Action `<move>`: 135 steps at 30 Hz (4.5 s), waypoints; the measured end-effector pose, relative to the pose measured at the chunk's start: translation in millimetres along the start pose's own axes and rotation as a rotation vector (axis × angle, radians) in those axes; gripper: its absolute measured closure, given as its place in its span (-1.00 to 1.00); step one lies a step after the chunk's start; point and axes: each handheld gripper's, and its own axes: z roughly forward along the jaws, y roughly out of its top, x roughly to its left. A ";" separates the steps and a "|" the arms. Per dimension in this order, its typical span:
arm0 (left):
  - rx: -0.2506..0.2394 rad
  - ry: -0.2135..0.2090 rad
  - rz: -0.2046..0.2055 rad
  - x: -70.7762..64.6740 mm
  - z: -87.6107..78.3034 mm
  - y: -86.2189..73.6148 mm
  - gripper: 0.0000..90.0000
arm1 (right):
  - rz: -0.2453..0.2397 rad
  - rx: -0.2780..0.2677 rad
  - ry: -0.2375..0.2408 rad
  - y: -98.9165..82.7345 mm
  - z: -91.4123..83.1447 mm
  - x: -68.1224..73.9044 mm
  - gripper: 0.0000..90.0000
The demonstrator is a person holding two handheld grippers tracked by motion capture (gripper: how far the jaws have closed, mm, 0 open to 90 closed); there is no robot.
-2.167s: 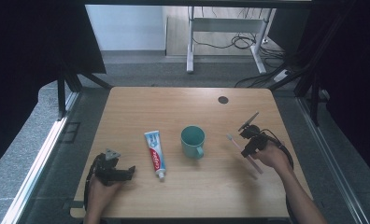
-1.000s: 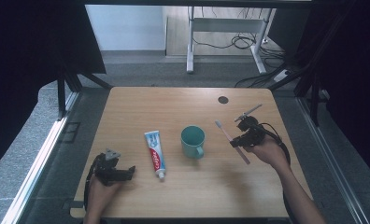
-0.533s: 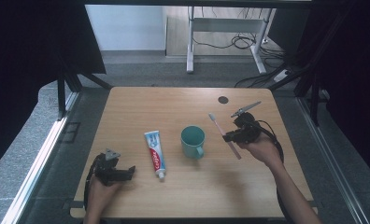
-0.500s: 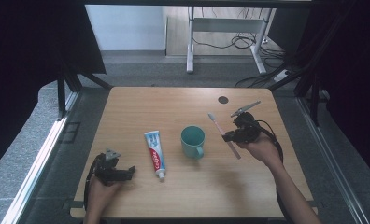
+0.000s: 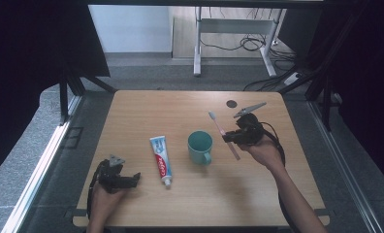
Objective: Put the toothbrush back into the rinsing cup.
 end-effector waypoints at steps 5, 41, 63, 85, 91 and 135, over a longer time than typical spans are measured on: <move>0.000 0.000 0.000 0.0 0.0 0.0 -1.00 | 0.002 -0.032 0.023 4.6 1.7 2.2 0.76; -0.003 0.000 -0.006 -0.4 0.2 -0.1 -1.00 | -0.010 -0.176 0.053 44.9 21.1 21.3 0.76; 0.000 0.000 -0.003 -0.3 0.0 -0.1 -1.00 | -0.022 -0.215 0.054 49.6 45.9 26.0 0.76; 0.000 -0.001 -0.003 -0.2 0.0 -0.1 -1.00 | -0.026 -0.210 0.065 29.0 71.6 22.4 0.76; 0.000 0.000 -0.003 -0.2 0.0 -0.1 -1.00 | -0.018 -0.206 0.070 22.5 76.4 19.9 0.76; 0.001 0.000 -0.001 -0.1 -0.1 -0.1 -1.00 | 0.006 -0.132 0.102 -3.4 104.9 17.1 0.73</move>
